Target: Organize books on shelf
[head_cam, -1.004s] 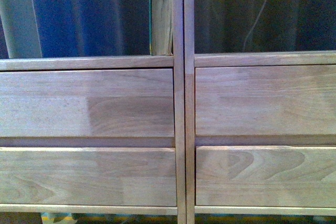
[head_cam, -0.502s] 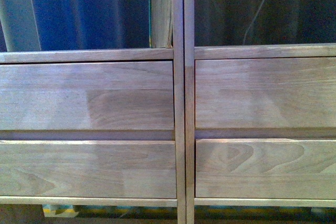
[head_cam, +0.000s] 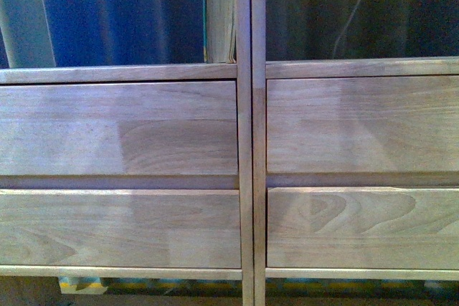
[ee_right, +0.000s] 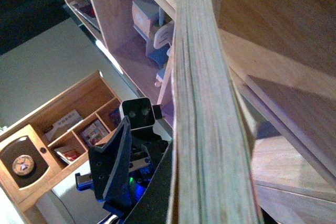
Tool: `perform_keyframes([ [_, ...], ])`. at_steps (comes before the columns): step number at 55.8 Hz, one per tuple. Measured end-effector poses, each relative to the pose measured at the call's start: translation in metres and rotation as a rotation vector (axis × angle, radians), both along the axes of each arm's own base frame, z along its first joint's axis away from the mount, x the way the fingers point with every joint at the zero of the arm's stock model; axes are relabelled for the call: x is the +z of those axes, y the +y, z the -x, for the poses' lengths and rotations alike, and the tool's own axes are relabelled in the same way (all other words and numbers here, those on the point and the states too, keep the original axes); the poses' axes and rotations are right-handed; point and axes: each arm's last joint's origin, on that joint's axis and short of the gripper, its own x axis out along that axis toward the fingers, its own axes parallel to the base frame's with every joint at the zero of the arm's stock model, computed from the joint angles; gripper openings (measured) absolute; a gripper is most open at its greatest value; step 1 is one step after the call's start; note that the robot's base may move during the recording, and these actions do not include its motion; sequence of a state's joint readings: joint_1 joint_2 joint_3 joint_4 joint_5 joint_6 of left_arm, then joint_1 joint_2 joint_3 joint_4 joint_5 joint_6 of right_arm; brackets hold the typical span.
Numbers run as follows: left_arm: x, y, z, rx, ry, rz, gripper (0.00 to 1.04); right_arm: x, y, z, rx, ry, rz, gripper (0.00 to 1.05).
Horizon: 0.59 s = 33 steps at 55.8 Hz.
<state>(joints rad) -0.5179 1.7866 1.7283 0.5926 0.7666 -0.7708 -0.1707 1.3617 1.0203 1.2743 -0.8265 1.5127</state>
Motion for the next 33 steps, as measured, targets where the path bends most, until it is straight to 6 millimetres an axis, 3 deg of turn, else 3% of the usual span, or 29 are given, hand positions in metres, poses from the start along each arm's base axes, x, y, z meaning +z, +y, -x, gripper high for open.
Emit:
perform_keyframes([
  [2, -0.0003, -0.0014, 0.0007, -0.006, 0.0, -0.003, 0.99, 0.0001, 0.0009, 0.0003, 0.005, -0.001, 0.003, 0.07],
  [26, -0.0029, -0.0003, -0.001, 0.008, 0.006, -0.006, 0.97, 0.0004, 0.0023, 0.0007, 0.01, -0.002, 0.004, 0.07],
  [33, -0.0013, -0.0001, -0.0009, 0.015, -0.001, -0.002, 0.8, 0.0004, 0.0023, 0.0007, 0.009, -0.002, 0.004, 0.07],
])
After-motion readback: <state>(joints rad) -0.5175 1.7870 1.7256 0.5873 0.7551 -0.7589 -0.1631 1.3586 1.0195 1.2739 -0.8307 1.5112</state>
